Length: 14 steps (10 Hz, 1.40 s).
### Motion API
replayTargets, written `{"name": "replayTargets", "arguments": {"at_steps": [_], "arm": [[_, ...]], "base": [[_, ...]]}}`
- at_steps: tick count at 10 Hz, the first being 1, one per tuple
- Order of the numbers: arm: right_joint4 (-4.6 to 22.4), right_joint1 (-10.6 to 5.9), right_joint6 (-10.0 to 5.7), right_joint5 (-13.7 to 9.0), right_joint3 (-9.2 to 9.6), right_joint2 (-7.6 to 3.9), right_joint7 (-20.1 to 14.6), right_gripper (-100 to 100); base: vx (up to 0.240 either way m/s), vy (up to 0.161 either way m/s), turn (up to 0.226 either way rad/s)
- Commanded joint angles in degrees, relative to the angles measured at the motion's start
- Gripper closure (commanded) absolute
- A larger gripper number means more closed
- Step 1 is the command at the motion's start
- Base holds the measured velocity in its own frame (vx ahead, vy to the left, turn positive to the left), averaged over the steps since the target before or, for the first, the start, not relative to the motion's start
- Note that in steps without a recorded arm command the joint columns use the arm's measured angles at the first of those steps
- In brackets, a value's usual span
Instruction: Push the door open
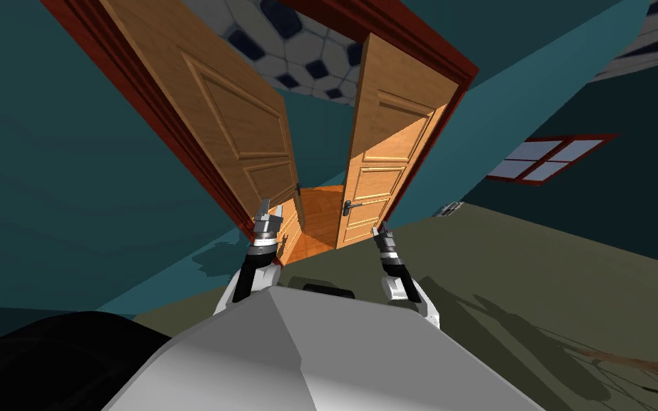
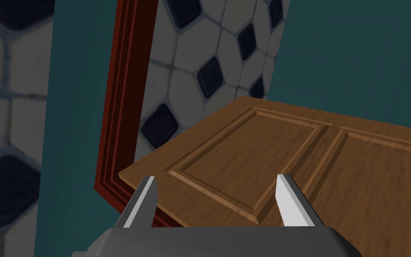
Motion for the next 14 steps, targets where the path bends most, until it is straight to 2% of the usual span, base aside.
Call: {"name": "replayTargets", "arguments": {"at_steps": [1,10,11,12,14], "arm": [[2.9,-1.53,0.11,-0.6,1.13,-1.33,-1.2,-100],[17.9,-8.42,0.35,-4.3,6.5,-9.01,-7.3,-100],[19.4,-9.09,0.38,-4.7,7.03,-9.76,-8.0,-100],[19.4,-9.09,0.38,-4.7,7.03,-9.76,-8.0,-100],[22.1,-10.38,0.42,-5.3,8.03,-11.2,-9.1,-100]], "base": [[0.116,-0.034,0.12],[0.091,-0.045,0.125],[0.078,-0.036,0.126],[0.054,-0.031,0.03],[0.057,-0.026,0.083]]}}
